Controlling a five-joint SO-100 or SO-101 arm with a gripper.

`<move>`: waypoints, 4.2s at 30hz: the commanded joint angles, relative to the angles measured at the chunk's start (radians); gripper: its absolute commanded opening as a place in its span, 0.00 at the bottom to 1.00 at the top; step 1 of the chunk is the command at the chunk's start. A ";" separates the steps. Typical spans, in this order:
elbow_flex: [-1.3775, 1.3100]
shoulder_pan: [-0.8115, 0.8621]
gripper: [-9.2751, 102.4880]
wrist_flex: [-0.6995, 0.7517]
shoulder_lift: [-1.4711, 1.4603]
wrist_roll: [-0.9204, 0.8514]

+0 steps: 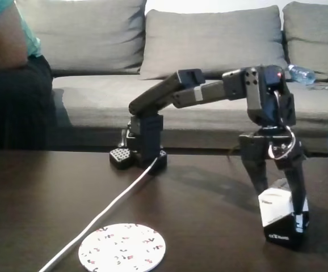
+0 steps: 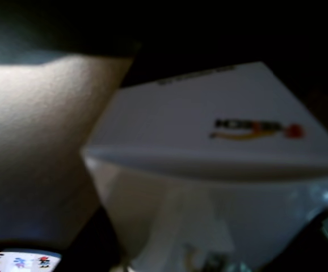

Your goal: Grasp a servo box and put it on the zirlivani.

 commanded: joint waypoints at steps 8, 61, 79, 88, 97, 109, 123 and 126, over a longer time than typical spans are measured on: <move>-0.176 0.095 0.23 0.156 0.184 -0.015; 0.653 0.739 0.21 -0.009 0.517 -0.097; 0.692 0.739 0.22 -0.031 0.517 -0.087; 0.695 0.736 0.32 -0.031 0.518 -0.094; 0.683 0.730 0.33 -0.017 0.534 -0.097; 0.423 0.706 0.33 0.153 0.548 -0.106; 0.893 0.698 0.09 0.034 1.015 -0.038; 1.170 0.699 0.09 -0.153 1.108 -0.032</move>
